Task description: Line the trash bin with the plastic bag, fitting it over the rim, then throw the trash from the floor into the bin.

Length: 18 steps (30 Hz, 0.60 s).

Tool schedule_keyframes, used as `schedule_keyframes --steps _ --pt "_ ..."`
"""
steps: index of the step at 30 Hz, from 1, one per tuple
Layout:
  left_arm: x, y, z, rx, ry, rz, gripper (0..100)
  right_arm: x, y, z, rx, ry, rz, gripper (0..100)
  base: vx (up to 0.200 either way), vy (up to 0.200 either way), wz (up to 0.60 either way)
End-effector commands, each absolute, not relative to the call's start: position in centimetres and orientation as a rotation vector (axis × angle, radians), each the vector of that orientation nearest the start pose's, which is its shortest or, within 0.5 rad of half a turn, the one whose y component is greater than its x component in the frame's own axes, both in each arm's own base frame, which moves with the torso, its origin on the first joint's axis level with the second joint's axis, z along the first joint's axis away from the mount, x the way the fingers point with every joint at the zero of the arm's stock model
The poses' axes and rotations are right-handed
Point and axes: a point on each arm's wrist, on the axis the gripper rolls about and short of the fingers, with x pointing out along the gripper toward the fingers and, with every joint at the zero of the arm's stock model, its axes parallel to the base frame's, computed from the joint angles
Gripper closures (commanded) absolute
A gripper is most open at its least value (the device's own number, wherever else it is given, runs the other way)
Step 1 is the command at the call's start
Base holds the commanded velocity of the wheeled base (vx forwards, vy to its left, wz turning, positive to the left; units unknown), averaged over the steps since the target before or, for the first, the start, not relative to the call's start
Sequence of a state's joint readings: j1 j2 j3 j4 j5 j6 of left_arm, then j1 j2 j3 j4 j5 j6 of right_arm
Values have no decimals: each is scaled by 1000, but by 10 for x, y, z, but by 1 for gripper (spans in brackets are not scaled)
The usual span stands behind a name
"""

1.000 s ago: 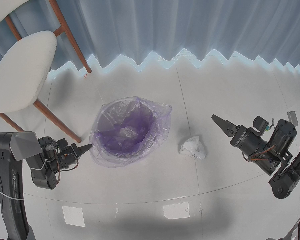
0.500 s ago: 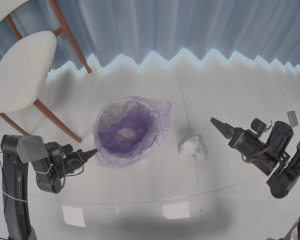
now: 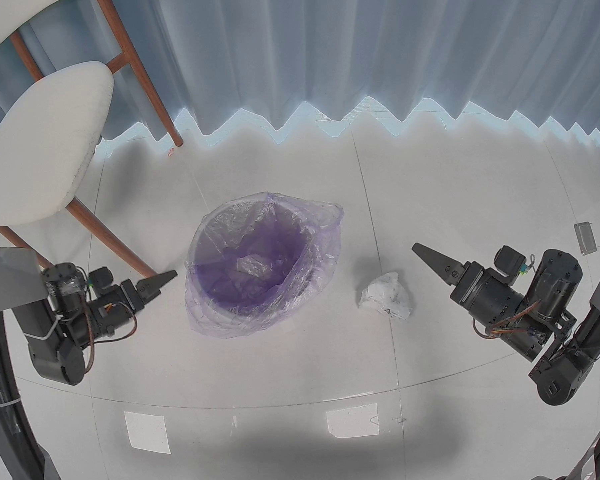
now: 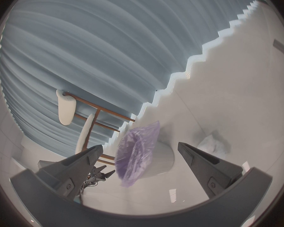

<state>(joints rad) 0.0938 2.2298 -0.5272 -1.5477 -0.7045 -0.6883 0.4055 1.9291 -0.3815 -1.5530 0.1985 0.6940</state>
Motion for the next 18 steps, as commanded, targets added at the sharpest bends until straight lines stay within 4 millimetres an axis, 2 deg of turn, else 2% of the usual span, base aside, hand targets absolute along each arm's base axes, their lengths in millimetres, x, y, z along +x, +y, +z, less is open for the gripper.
schedule_keyframes --steps 1,4,8,10,18 --pt "241 18 163 -574 29 -629 0 233 167 97 824 387 732 0 0 0 0" --pt "216 13 186 -530 -52 -676 0 232 186 85 810 437 767 0 0 0 0" --pt "191 9 202 -490 -117 -709 0 240 200 64 789 485 753 0 0 0 0" --pt "187 9 208 -472 -138 -729 0 249 206 54 784 496 745 0 0 0 0" --pt "185 7 207 -468 -136 -739 0 275 228 11 740 534 726 0 0 0 0"
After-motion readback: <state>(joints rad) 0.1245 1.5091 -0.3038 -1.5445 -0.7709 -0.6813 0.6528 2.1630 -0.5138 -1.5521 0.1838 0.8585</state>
